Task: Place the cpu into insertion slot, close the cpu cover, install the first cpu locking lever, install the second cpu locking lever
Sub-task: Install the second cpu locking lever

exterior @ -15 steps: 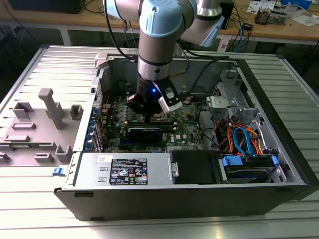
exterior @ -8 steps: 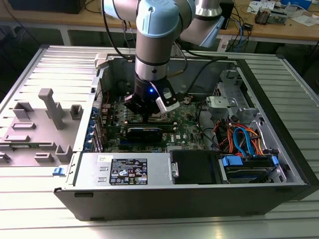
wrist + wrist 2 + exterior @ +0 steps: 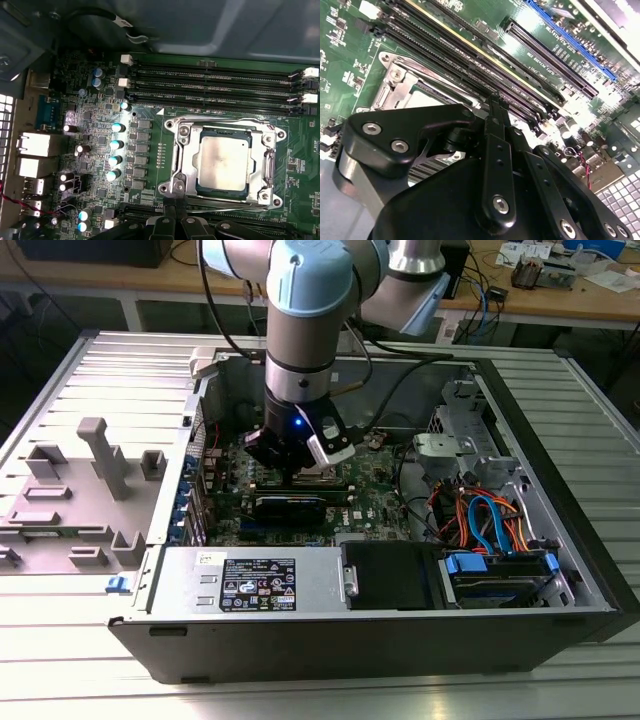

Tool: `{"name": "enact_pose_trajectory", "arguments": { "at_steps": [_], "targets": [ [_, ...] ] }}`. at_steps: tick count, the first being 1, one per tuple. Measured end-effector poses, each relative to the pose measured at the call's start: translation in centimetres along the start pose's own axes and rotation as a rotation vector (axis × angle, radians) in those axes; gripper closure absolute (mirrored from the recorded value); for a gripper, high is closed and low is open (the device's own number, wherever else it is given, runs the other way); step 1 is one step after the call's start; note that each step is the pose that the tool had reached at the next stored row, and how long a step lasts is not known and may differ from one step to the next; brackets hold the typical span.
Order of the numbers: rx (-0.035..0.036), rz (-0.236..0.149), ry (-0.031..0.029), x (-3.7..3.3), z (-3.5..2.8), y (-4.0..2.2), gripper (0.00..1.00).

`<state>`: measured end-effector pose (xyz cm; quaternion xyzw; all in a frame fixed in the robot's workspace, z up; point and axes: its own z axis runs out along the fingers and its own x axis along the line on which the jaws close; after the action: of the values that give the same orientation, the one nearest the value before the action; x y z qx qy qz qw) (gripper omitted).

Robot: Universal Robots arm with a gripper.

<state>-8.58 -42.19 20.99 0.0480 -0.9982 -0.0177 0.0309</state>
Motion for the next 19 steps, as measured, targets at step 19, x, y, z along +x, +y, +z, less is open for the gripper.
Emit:
{"name": "enact_pose_trajectory", "arguments": {
  "at_steps": [19],
  "targets": [
    [-0.0009, 0.000, 0.0000, 0.74, 0.10, 0.06, 0.89]
  ]
}}
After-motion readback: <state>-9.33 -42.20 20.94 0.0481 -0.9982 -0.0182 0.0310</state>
